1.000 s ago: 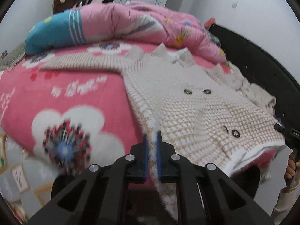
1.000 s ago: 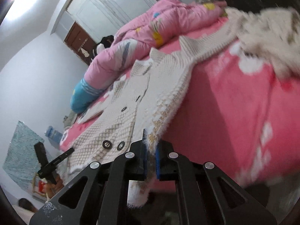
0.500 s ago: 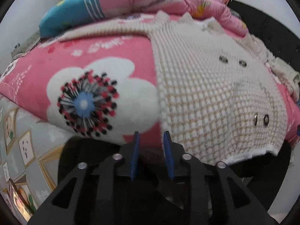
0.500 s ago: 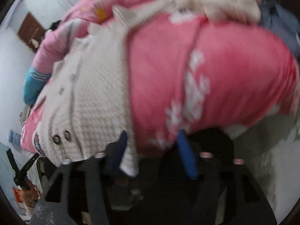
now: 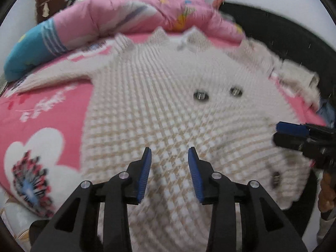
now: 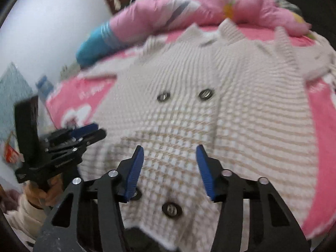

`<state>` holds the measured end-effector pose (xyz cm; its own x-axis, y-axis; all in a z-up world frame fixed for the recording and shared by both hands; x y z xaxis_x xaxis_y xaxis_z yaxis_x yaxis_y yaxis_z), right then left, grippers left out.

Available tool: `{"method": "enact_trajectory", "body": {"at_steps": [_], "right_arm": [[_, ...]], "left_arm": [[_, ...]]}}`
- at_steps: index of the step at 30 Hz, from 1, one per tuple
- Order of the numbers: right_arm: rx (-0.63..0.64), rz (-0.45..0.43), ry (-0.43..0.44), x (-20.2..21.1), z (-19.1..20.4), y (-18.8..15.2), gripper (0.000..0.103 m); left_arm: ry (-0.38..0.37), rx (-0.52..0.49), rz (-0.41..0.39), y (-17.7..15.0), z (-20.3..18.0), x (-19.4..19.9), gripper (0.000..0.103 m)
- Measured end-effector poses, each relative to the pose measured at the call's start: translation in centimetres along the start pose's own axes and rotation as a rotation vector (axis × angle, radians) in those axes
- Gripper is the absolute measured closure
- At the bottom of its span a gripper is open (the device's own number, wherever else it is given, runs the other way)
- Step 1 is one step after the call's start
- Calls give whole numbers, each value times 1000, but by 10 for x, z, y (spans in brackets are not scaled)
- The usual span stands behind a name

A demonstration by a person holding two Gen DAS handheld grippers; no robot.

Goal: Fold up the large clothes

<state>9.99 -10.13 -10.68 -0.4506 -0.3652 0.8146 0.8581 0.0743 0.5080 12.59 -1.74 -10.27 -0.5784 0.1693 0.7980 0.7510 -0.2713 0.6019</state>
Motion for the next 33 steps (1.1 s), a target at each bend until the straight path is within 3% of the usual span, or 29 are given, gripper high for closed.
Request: {"method": "enact_trajectory", "body": {"at_steps": [1, 3, 7, 11, 15, 19, 21, 23, 28, 33], "right_arm": [[4, 45, -24, -11, -4, -8, 58], [17, 50, -23, -8, -6, -20, 58], [-5, 143, -61, 12, -13, -26, 58], [30, 60, -23, 31, 11, 3, 53], [98, -18, -49, 20, 39, 27, 35], [115, 78, -198, -31, 26, 2, 26], [138, 37, -227, -36, 29, -3, 23], [136, 43, -283, -33, 26, -7, 7], [48, 89, -222, -32, 11, -9, 7], [74, 46, -247, -36, 15, -11, 7]], "left_arm": [[15, -12, 37, -6, -2, -13, 68], [32, -44, 0, -10, -9, -10, 67], [-29, -18, -8, -11, -4, 2, 65], [-36, 30, -75, 3, 11, 17, 55], [-24, 64, -108, 12, 29, 21, 47], [-33, 134, -83, 13, 49, 6, 44], [-47, 161, -66, 9, 55, -4, 44], [-69, 176, -68, 7, 57, -10, 44], [-123, 208, -101, 7, 62, -7, 40], [-148, 227, -117, 7, 65, -8, 40]]}}
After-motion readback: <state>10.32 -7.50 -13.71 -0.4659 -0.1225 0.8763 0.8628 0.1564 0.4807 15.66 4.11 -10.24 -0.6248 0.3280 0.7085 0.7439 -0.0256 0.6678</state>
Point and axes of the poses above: each gripper's, at about its wrist camera, not at the fingertips, and x roughly against the way its jaws point, z to its left, y to its top, the point moved 6 cm from there along -x, roughly the way its jaws point, and after that the axes turned 8 degrees about -x, right-handed, at the moved point
